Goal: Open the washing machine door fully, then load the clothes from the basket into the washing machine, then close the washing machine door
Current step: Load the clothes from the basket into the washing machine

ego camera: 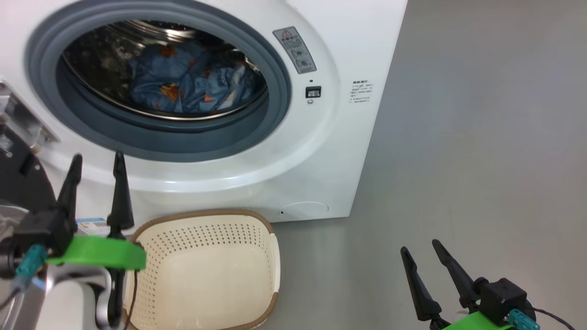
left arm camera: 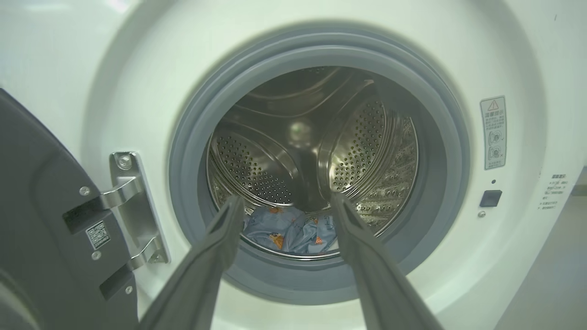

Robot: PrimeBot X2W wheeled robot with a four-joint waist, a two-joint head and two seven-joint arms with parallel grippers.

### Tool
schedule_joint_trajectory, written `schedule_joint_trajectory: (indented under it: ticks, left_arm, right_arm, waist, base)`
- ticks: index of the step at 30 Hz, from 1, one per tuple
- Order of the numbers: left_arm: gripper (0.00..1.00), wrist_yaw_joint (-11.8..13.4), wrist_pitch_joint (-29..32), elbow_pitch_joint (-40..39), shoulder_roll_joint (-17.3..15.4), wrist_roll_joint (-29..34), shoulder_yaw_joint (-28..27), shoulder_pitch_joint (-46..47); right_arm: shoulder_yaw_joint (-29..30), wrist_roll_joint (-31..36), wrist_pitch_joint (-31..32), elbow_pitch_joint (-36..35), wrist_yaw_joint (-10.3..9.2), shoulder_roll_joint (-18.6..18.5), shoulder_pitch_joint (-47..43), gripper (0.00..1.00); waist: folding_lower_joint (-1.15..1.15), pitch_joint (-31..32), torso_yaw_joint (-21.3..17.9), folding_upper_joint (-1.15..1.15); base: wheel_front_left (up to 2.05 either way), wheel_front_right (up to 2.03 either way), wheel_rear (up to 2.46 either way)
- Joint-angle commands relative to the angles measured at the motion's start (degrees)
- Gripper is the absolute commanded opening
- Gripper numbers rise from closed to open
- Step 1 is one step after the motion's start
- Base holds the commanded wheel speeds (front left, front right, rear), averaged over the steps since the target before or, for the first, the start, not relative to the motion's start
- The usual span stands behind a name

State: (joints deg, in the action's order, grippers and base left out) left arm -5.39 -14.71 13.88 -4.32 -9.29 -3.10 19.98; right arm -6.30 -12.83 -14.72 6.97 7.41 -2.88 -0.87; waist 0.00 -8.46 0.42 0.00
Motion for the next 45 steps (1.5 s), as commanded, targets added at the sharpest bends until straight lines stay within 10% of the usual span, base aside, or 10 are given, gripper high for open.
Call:
schedule_joint_trajectory:
  ticks: [1, 45]
  left_arm:
    - [1.0, -0.2, -0.3, -2.9, -1.2, 0.5, -2.2, -1.7]
    - [1.0, 5.4, -0.3, -15.4, 1.4, -0.4, -0.8, -30.9]
  right_arm:
    - [-1.1, 0.2, -0.3, -1.4, 0.08, 0.0, -0.4, 1.0]
    - [1.5, 1.1, -0.3, -2.2, 0.08, 0.0, -6.1, 1.0]
  waist:
    - [0.0, 1.5, 0.6, 0.0]
    - [0.0, 8.6, 1.6, 0.0]
  base:
    - [0.0, 0.0, 0.0]
    - [0.0, 0.0, 0.0]
